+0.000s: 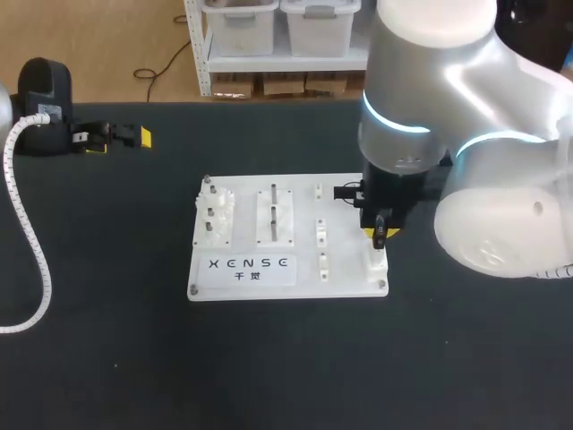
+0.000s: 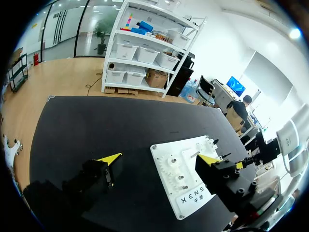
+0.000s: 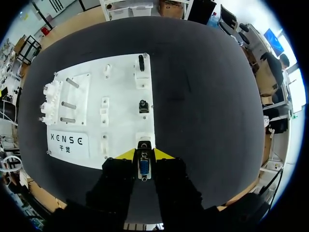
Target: Insert the USB connector, Ethernet cable, and multi-pin plug into their matching sockets one by one.
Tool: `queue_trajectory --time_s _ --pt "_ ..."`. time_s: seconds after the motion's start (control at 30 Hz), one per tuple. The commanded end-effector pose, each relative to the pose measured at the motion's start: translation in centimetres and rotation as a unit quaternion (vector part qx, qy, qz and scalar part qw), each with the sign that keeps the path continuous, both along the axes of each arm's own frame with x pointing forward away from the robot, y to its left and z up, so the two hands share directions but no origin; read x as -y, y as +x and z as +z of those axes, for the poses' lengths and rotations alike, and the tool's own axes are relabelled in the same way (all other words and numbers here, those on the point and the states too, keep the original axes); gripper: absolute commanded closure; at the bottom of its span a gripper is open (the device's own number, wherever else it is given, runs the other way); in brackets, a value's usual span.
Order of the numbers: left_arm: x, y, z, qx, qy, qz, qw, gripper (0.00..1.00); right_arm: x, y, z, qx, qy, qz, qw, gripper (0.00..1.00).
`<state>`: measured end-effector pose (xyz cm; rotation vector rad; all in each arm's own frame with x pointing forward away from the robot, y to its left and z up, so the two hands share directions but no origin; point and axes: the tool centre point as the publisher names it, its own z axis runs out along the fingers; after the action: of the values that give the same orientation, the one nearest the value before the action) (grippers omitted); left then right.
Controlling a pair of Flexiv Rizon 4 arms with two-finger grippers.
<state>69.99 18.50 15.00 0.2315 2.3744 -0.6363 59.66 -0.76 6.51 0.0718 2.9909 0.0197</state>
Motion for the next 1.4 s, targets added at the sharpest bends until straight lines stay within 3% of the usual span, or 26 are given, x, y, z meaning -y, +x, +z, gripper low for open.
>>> queue_trajectory --time_s 0.03,1.4 --pt "0.0 0.0 0.0 0.000 0.000 0.000 1.000 0.00 0.2 -0.3 -0.1 0.004 0.000 -0.001 1.000 1.00" --pt "0.0 0.0 0.0 0.000 0.000 0.000 1.000 0.00 -0.3 0.2 -1.8 -0.006 -0.010 -0.016 1.000 1.00"
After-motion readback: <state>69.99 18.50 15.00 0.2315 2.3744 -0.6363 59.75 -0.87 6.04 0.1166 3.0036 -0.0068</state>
